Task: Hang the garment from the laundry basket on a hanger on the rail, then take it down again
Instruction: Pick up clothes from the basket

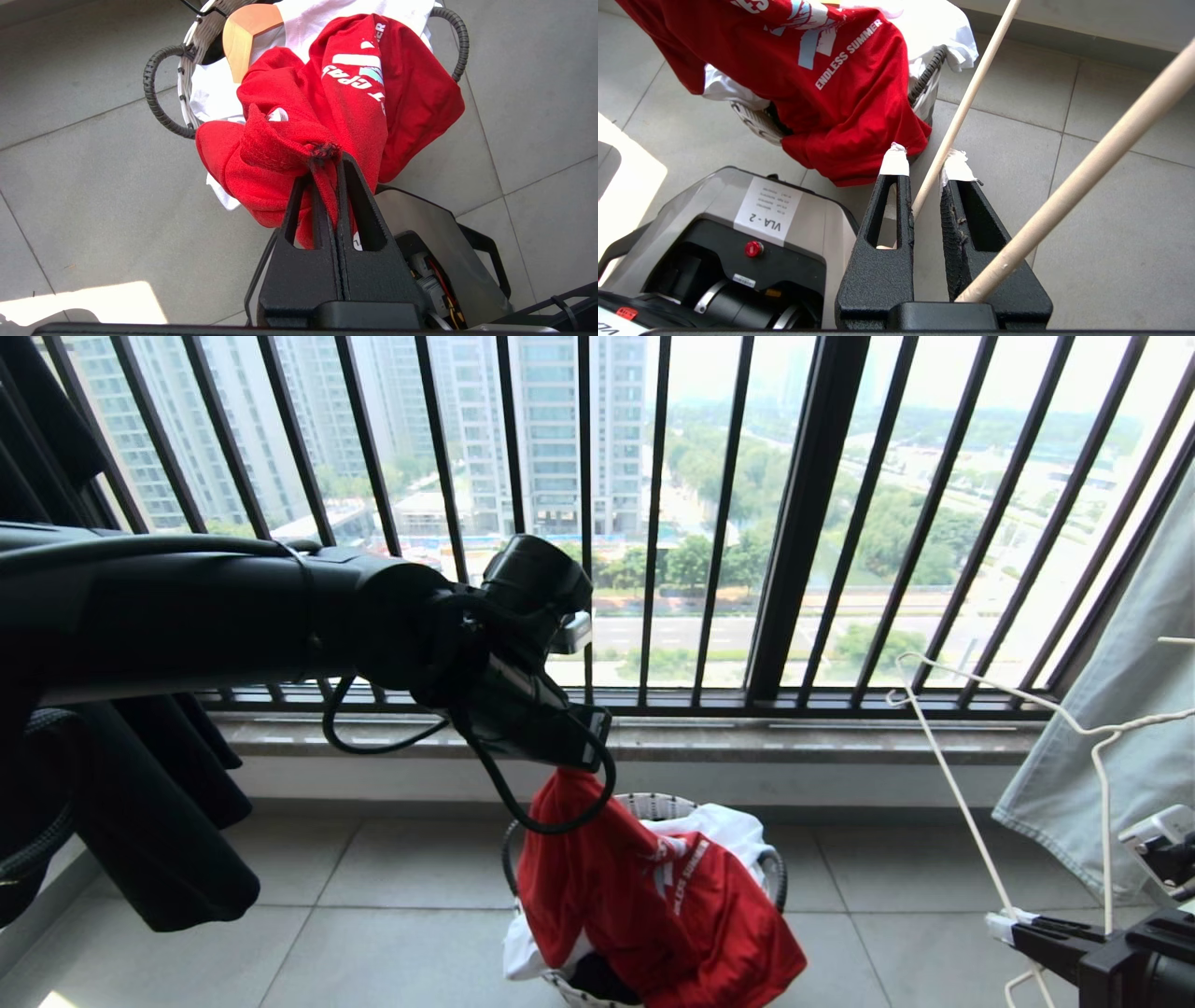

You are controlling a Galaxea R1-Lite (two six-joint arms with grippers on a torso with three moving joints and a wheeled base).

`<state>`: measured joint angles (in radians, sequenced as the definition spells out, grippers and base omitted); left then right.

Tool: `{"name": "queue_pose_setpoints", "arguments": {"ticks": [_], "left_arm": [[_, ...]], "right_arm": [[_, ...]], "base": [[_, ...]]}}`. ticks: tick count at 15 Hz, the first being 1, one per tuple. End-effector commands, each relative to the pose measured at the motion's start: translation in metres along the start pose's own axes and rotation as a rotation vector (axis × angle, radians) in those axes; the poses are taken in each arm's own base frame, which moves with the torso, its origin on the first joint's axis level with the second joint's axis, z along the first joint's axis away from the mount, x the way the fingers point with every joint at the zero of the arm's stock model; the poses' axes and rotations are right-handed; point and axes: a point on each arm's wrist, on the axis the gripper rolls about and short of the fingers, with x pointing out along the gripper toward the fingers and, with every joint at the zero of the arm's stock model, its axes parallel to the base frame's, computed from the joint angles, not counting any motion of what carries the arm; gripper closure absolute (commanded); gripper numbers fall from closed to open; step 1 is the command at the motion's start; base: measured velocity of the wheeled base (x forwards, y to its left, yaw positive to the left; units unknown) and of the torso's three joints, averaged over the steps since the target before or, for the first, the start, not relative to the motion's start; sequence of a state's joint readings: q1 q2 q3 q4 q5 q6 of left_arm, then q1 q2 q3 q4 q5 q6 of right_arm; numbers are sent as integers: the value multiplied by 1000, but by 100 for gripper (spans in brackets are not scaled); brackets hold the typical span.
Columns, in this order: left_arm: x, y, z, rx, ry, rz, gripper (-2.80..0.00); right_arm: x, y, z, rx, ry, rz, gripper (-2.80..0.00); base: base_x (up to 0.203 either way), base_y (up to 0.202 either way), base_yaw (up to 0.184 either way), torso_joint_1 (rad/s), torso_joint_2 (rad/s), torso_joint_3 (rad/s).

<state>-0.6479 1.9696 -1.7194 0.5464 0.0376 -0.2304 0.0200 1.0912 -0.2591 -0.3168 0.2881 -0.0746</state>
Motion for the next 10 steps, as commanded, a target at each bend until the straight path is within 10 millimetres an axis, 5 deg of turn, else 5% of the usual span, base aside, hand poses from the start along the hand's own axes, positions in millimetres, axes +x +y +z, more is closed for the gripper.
{"name": "queue_pose_setpoints", "arguments": {"ticks": [1,6,10], "left_arm": [[3,2,-1,-4,10,7,0],[0,3,1,13,-3,8,0],[-30,12,15,73,-87,16,0]], "right_arm": [[1,0,0,-2,1,2,0],[1,0,2,-1,-5,10,0],[-8,3,30,-50,-118,75,0]], "base": [[0,0,0,1,3,121],[0,0,0,5,0,63],[0,0,0,4,2,40]]}}
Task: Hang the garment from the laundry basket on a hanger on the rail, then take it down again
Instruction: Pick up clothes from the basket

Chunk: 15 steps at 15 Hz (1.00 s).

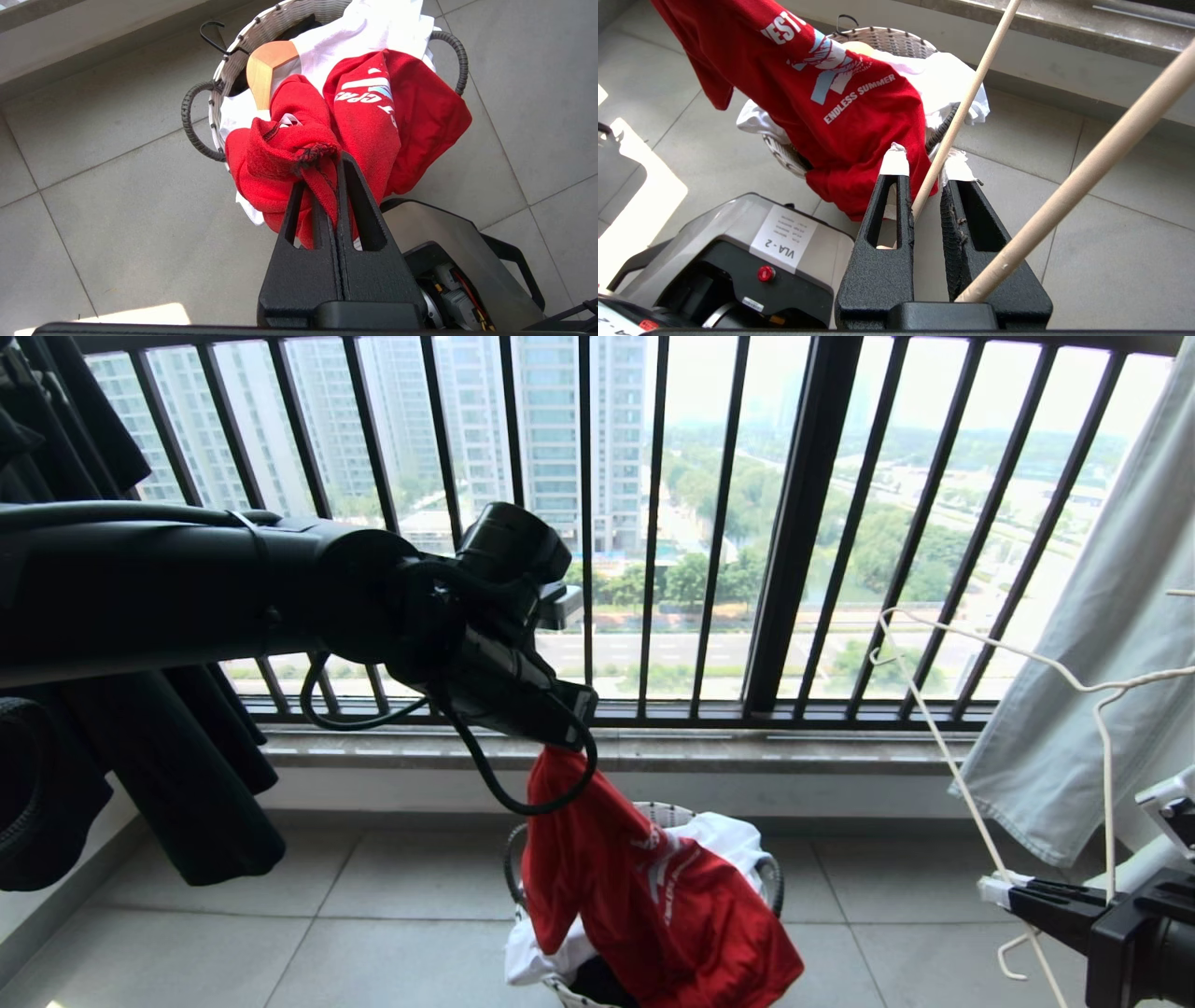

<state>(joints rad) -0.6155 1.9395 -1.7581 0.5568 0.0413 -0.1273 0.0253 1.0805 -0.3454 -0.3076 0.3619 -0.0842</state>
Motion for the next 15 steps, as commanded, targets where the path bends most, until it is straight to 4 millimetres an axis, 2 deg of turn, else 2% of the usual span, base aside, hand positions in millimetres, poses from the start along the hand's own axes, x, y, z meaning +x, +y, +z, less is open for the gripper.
{"name": "queue_pose_setpoints", "arguments": {"ticks": [1,4,7,12,15], "left_arm": [[-17,5,4,9,-28,7,0],[-31,6,4,17,-35,9,0],[-32,9,6,48,-44,16,0],[-18,32,11,156,-30,69,0],[-10,43,12,244,-14,91,0]], "right_arm": [[-4,2,14,-27,-49,8,0],[-11,6,14,-194,9,28,0],[-13,9,17,-351,76,79,0],[-19,15,35,-465,168,156,0],[-18,18,37,-513,230,213,0]], "base": [[0,0,0,3,2,45],[0,0,0,4,3,23],[0,0,0,0,0,0],[0,0,0,0,0,0],[0,0,0,0,0,0]]}}
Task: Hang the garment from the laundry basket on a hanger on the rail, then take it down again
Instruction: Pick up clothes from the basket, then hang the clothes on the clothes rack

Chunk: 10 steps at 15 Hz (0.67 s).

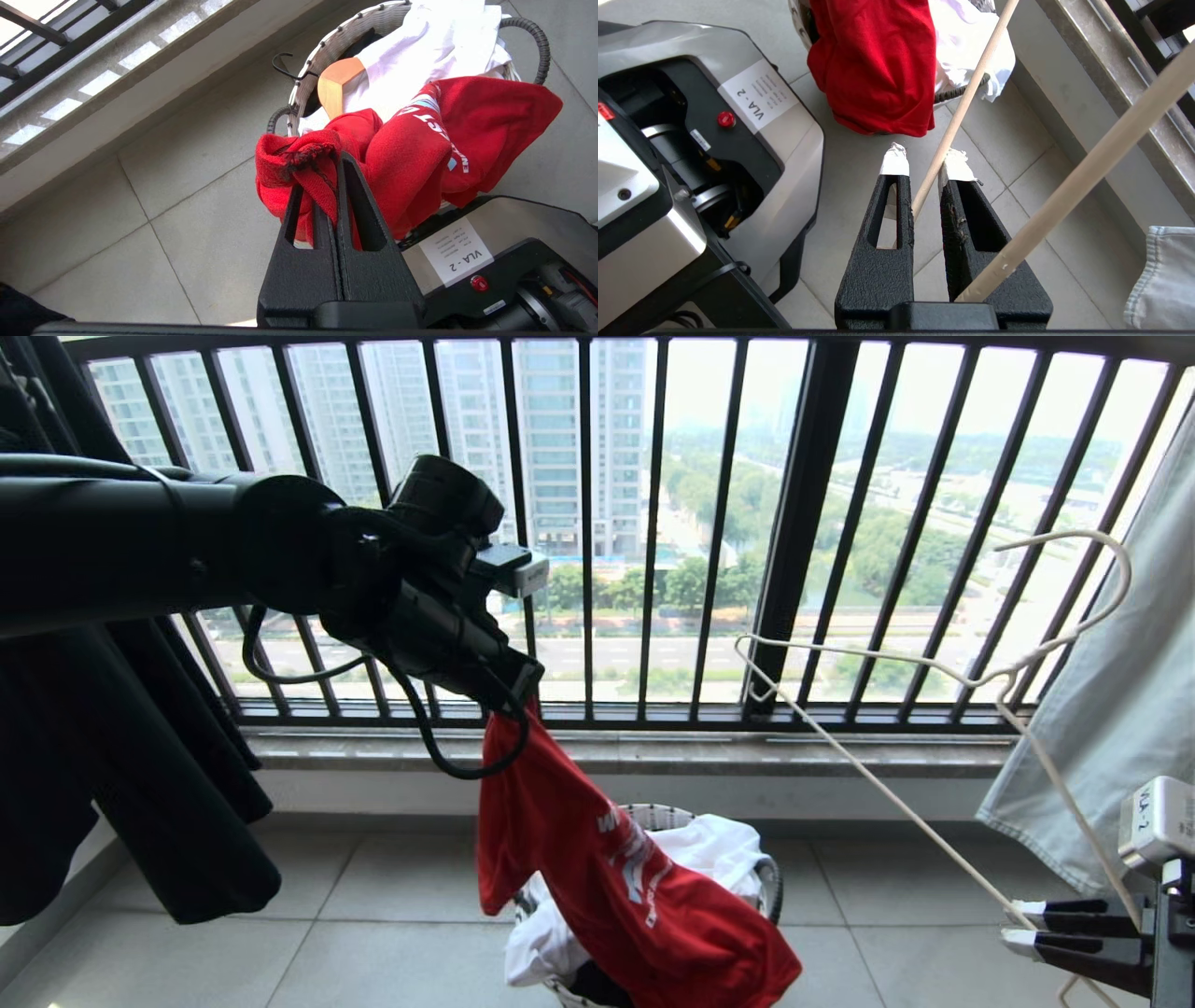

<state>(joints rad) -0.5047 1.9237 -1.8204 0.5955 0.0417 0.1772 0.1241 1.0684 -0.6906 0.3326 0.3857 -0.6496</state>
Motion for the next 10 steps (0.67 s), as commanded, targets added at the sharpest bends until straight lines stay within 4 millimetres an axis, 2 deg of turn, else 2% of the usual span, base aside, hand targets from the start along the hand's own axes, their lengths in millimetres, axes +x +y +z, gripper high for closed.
{"name": "queue_pose_setpoints", "arguments": {"ticks": [1,3,6,10], "left_arm": [[10,5,-5,69,31,0,0],[18,7,-9,133,43,-39,0],[24,4,-14,129,27,-159,0],[20,10,-22,180,-99,-342,0]], "right_arm": [[3,1,3,-19,5,31,0],[4,6,3,-37,15,73,0],[5,10,0,-46,24,96,0],[-1,22,-7,-72,49,147,0]], "base": [[0,0,0,0,0,0],[0,0,0,0,0,0],[0,0,0,0,0,0],[0,0,0,0,0,0]]}}
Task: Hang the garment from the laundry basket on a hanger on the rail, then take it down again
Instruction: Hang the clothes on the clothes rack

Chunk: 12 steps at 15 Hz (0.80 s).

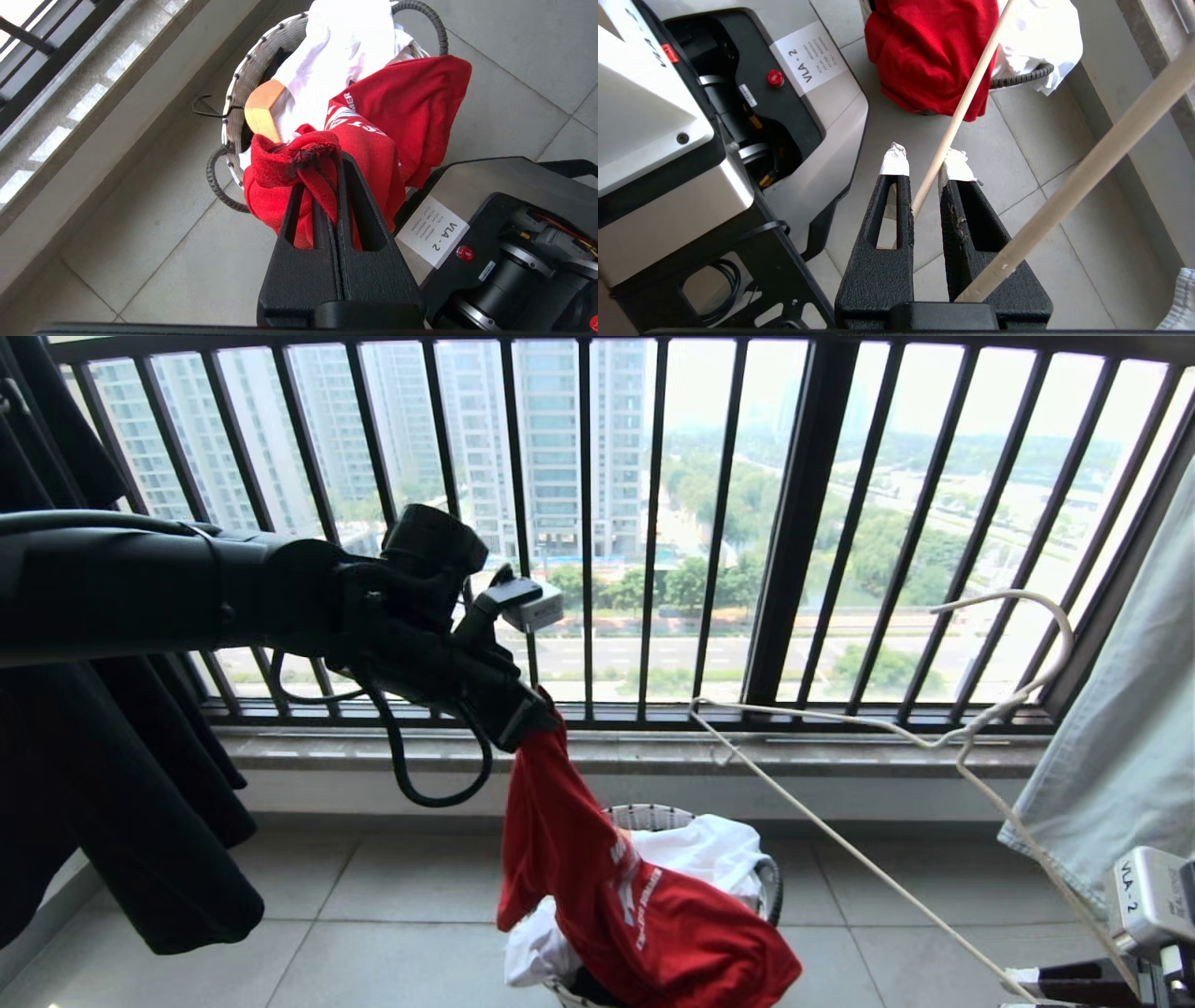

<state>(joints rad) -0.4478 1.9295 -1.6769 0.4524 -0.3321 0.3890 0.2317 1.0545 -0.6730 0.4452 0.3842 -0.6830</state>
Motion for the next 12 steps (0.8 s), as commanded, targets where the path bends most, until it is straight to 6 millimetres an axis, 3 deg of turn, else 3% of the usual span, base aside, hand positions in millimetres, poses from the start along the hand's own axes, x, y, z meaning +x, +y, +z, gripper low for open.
{"name": "queue_pose_setpoints", "arguments": {"ticks": [1,7,12], "left_arm": [[-3,0,-4,51,-7,-34,0],[-26,-18,-22,157,91,-174,0],[-45,-28,-24,186,110,-192,0]], "right_arm": [[-2,8,-4,-17,3,26,0],[2,22,-12,-125,11,103,0],[10,23,-9,-248,42,127,0]], "base": [[0,0,0,0,0,0],[0,0,0,0,0,0],[0,0,0,0,0,0]]}}
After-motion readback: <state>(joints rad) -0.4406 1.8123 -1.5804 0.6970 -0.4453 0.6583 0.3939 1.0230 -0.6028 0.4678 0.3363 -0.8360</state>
